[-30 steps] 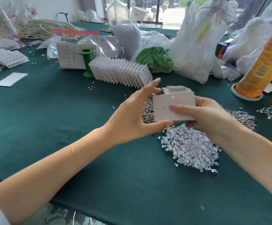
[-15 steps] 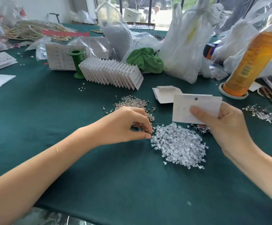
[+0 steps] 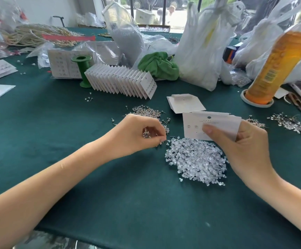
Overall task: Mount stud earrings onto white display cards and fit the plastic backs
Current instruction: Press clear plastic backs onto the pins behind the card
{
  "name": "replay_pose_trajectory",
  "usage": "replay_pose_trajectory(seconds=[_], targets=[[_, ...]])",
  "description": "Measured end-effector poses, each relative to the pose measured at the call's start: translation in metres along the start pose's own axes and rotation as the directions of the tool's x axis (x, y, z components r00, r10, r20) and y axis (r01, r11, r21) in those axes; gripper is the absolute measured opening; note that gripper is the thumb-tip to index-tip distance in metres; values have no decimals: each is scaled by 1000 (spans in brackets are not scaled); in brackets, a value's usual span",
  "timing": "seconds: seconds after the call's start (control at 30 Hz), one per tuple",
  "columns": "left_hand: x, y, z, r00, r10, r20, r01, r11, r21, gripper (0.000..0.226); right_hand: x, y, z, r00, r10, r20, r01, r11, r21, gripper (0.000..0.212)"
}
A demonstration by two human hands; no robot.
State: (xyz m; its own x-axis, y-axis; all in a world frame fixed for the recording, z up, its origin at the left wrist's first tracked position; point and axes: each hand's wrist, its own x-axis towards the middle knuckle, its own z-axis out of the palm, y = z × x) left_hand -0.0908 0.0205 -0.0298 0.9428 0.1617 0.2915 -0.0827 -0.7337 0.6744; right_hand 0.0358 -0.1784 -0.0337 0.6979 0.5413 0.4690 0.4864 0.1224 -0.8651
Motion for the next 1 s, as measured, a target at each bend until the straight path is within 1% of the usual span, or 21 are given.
replay_pose_trajectory(seconds=[0.07,0.1,0.13,0.17,0.23,0.27,0.3,0.37,0.4,0.57,0.63,0.7,0.77,1.0], targets=[[2,2,-1,996,-80,-42,73,986,-147,7,-4,-1,2,995,-95,39,97,994,-45,18],[3,2,-1,992,-111,-52,97,970,-221,7,-6,0,2,980,-185,73,192,976,-107,16],[4,3,-2,989,-139,-58,117,951,-286,9,-6,2,1,948,-294,121,313,932,-185,12],[5,3,-3,984,-167,-60,138,930,-340,11,-6,5,0,895,-411,176,445,855,-266,8],[6,4,-5,976,-212,-48,171,884,-434,14,-7,10,-2,747,-590,305,664,654,-362,9],[6,5,-5,974,-222,-40,176,861,-478,14,-7,11,-2,678,-644,353,733,565,-378,14],[6,7,-6,973,-227,-31,178,836,-520,13,-7,10,-2,623,-681,386,779,498,-380,23],[5,11,-5,972,-234,-7,185,783,-593,11,-6,7,0,553,-716,425,827,413,-380,37],[4,13,-5,972,-233,11,190,766,-613,10,-6,7,1,526,-728,440,843,378,-383,37],[1,23,1,979,-188,77,196,779,-595,11,-2,10,1,451,-748,488,875,261,-409,18],[0,27,4,983,-170,75,182,800,-572,10,-3,11,2,430,-752,500,882,233,-409,12],[0,31,7,989,-135,65,149,852,-501,11,-3,11,2,413,-755,509,890,217,-401,11],[0,33,8,991,-112,69,131,884,-450,12,-2,11,3,403,-755,517,895,207,-395,11],[-2,34,9,986,-109,127,152,899,-410,11,-2,11,2,392,-751,530,900,195,-390,11]])
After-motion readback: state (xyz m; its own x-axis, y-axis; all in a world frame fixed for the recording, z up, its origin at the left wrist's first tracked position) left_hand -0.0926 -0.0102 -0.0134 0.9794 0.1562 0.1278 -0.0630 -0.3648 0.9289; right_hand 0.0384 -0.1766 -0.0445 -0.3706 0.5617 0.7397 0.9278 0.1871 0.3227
